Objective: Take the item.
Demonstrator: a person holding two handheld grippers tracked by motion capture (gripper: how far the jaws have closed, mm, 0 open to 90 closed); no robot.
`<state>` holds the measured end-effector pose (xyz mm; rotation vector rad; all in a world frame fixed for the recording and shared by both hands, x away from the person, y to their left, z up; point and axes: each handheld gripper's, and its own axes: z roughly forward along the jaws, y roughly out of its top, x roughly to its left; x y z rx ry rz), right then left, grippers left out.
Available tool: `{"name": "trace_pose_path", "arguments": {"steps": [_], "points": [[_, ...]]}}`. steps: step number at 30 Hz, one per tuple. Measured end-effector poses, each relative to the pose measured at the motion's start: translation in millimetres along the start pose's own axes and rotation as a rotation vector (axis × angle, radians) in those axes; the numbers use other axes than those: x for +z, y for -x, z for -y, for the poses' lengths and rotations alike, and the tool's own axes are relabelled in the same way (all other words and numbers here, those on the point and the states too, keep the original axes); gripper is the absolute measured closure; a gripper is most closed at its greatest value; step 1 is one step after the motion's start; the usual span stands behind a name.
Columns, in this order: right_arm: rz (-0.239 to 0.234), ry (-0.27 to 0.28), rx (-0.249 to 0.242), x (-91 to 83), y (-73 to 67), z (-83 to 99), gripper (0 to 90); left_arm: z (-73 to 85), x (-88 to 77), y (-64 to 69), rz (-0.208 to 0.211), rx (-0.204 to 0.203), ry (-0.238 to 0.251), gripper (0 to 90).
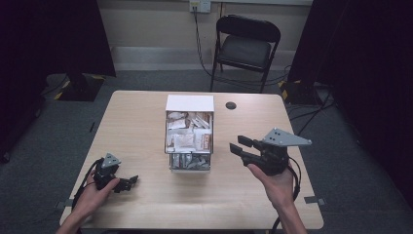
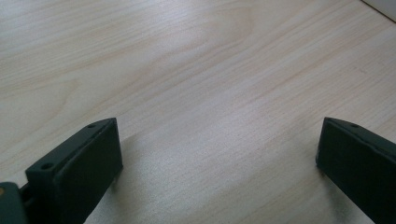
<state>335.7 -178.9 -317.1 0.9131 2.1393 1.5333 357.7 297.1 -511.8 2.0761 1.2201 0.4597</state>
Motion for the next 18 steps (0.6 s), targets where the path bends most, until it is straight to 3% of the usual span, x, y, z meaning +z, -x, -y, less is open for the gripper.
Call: {"name": "trace_pose_path", "arguments": {"steps": [6,9,18], "points": [[-0.045,0.030,-0.008,10.3,-7.5,-13.7,60.6,0.0,0.0,0.0,0.001,0.000,0.000,0.0],[-0.091,0.034,-0.015,22.8,-13.7,-23.7,59.8,0.0,0.0,0.0,0.001,0.000,0.000,0.0],[-0.165,-0.003,-0.015,50.2,-22.8,-34.3,61.6,0.0,0.0,0.0,0.001,0.000,0.001,0.0]]}}
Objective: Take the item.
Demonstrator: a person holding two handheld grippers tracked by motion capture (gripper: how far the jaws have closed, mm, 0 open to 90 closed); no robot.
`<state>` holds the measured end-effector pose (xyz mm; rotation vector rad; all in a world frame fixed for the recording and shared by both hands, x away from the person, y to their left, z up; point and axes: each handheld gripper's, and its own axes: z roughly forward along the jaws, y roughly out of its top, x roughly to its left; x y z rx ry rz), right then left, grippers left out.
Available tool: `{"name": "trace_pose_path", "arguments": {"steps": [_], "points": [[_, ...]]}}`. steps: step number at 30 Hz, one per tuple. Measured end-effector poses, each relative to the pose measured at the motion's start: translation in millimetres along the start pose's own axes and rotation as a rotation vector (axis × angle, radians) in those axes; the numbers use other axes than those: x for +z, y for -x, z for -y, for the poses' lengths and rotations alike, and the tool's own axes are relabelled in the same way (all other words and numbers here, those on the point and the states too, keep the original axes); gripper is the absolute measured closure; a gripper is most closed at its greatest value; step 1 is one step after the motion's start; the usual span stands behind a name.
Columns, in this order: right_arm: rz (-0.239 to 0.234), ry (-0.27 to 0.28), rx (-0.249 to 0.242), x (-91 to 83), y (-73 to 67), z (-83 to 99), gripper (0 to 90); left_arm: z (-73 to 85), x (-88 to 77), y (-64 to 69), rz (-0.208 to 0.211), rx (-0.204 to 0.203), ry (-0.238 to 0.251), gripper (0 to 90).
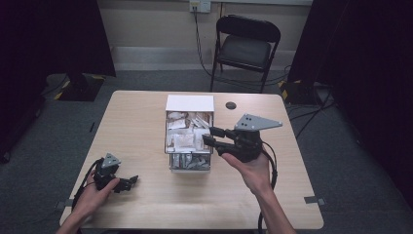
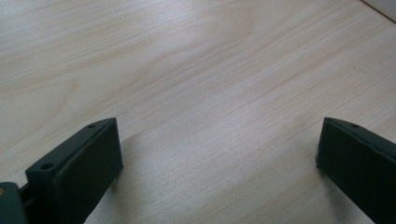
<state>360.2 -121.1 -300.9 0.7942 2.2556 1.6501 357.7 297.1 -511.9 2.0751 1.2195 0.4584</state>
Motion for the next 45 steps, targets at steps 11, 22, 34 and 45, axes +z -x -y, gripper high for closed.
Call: {"name": "trace_pose_path", "arguments": {"steps": [11,22,34,45], "points": [[-0.042,-0.045,0.020,27.4,5.9,-1.8,67.1,0.1,-0.1,0.1,0.000,-0.001,-0.001,0.0],[-0.058,-0.082,0.024,45.8,9.4,1.2,68.8,0.1,0.0,0.1,0.000,-0.002,-0.001,0.0],[-0.030,-0.095,0.027,53.9,9.9,1.9,68.9,0.1,-0.1,0.1,0.000,-0.001,-0.001,0.0],[-0.024,-0.115,0.032,56.8,9.6,2.7,76.1,0.0,-0.1,0.1,0.000,-0.001,0.000,0.0]]}}
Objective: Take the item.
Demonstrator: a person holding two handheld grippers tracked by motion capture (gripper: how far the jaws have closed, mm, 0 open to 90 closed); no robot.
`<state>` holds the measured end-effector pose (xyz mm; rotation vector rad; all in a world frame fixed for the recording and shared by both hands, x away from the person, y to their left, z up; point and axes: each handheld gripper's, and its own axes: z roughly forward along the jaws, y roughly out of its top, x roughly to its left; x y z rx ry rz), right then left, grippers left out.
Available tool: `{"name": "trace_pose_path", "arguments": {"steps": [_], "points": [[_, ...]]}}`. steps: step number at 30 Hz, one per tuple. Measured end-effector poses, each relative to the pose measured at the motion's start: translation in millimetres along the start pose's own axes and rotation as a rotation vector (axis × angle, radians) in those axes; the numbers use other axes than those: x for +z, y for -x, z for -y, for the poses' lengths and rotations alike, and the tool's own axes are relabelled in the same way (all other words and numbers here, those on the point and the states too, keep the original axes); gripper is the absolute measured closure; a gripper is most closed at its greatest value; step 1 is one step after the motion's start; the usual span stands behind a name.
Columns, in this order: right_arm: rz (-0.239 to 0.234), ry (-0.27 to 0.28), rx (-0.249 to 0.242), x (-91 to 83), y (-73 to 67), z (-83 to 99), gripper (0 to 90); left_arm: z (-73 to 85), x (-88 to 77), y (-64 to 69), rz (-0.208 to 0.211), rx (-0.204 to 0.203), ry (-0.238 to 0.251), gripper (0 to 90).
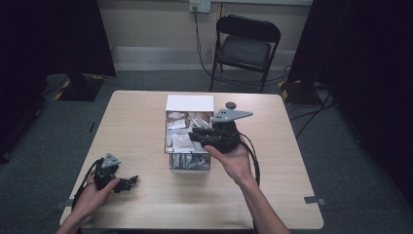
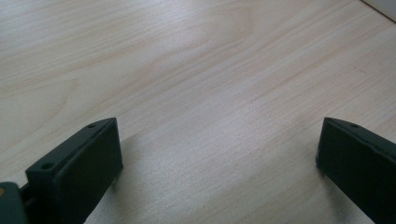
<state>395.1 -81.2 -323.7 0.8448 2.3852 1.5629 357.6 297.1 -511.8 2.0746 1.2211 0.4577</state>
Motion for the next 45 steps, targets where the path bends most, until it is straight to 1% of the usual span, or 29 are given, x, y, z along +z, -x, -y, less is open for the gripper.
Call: {"name": "trace_pose_path", "arguments": {"steps": [1,3,6,10,14,18,19,20,28,33,37,39,40,41,42,45], "points": [[0.000,0.000,0.000,0.0,0.0,0.0,76.1,0.0,0.0,0.0,0.000,0.000,0.000,0.0],[-0.008,0.003,0.013,-1.2,1.5,0.2,79.0,0.0,0.0,0.0,0.000,0.001,0.000,0.0],[-0.017,0.008,0.020,-2.6,2.3,0.3,81.8,0.0,0.0,0.0,0.000,0.001,0.000,0.0],[-0.048,0.023,0.029,-6.0,2.2,-0.2,83.4,0.0,0.0,0.0,0.001,0.000,0.000,0.0],[-0.066,0.030,0.027,-9.1,0.4,-0.1,83.2,0.0,0.0,0.0,0.000,0.000,0.000,0.0],[-0.108,0.037,0.016,-13.3,-3.2,0.6,83.3,0.0,0.0,0.0,0.000,0.000,0.000,0.0],[-0.108,0.037,0.016,-13.3,-3.2,0.6,83.3,0.0,0.0,0.0,0.000,0.000,0.000,0.0],[-0.119,0.035,0.002,-14.4,-5.0,1.4,82.9,0.0,0.0,0.0,0.000,0.000,0.000,0.0],[-0.156,0.018,-0.028,-12.4,-6.3,2.6,80.2,0.0,0.0,0.0,0.000,0.000,0.000,0.0],[-0.162,-0.003,-0.046,-8.0,-7.9,3.0,78.2,0.0,0.0,-0.1,0.000,0.001,0.000,0.0],[-0.165,-0.006,-0.051,-6.5,-8.4,2.8,77.7,0.0,0.0,0.0,0.001,0.000,0.000,0.0],[-0.163,-0.012,-0.061,-5.5,-8.6,2.8,79.6,0.0,0.0,-0.1,0.000,0.001,0.000,0.0],[-0.162,-0.014,-0.061,-4.9,-8.6,2.9,82.1,0.0,0.0,-0.1,0.000,0.000,0.000,0.0],[-0.162,-0.014,-0.061,-4.9,-8.6,2.9,82.1,0.0,0.0,-0.1,0.000,0.000,0.000,0.0],[-0.156,-0.017,-0.065,-5.0,-7.9,2.8,84.7,0.0,0.0,-0.1,0.000,0.001,0.000,0.0],[-0.157,-0.014,-0.063,-5.4,-6.6,2.9,85.7,0.0,0.0,0.0,0.001,0.000,0.000,0.0]]}}
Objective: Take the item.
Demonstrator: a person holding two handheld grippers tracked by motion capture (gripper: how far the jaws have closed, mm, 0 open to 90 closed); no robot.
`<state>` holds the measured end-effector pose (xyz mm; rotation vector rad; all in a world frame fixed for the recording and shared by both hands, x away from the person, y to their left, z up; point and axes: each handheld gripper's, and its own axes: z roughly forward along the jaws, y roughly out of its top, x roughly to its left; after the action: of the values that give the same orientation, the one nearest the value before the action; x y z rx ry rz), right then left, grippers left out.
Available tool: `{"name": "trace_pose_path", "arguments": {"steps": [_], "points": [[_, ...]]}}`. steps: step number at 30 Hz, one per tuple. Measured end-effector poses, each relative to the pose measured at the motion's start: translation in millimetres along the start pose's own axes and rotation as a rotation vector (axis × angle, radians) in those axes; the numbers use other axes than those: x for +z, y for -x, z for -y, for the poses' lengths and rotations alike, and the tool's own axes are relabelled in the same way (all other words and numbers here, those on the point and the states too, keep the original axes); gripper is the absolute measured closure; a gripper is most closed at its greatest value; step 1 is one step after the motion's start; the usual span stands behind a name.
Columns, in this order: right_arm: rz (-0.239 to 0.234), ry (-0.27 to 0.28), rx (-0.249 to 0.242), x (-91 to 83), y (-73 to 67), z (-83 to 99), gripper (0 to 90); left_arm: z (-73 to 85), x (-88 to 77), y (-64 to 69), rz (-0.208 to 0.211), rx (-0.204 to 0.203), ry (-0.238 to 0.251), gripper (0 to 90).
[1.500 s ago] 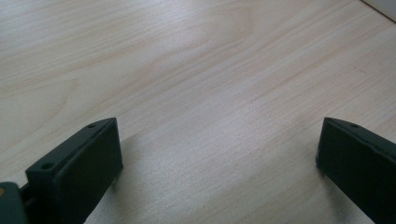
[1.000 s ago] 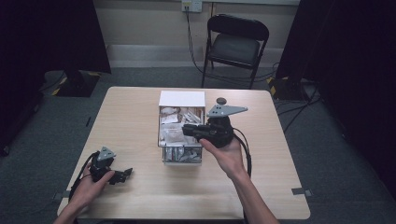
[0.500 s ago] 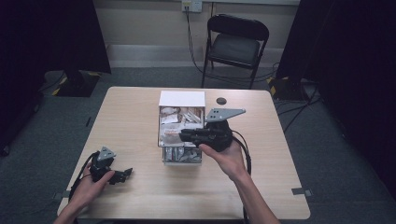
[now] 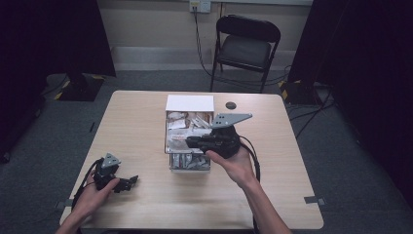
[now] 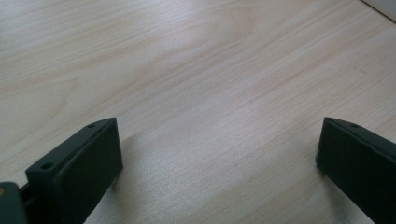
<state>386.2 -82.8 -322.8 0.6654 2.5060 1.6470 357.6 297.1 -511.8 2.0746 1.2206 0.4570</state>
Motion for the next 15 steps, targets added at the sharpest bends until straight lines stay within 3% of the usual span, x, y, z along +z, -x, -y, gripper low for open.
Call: {"name": "trace_pose_path", "arguments": {"steps": [15], "points": [[0.016,0.066,0.022,-11.3,6.3,-2.0,87.3,0.0,-0.1,-0.1,-0.001,0.002,-0.001,0.0]]}}
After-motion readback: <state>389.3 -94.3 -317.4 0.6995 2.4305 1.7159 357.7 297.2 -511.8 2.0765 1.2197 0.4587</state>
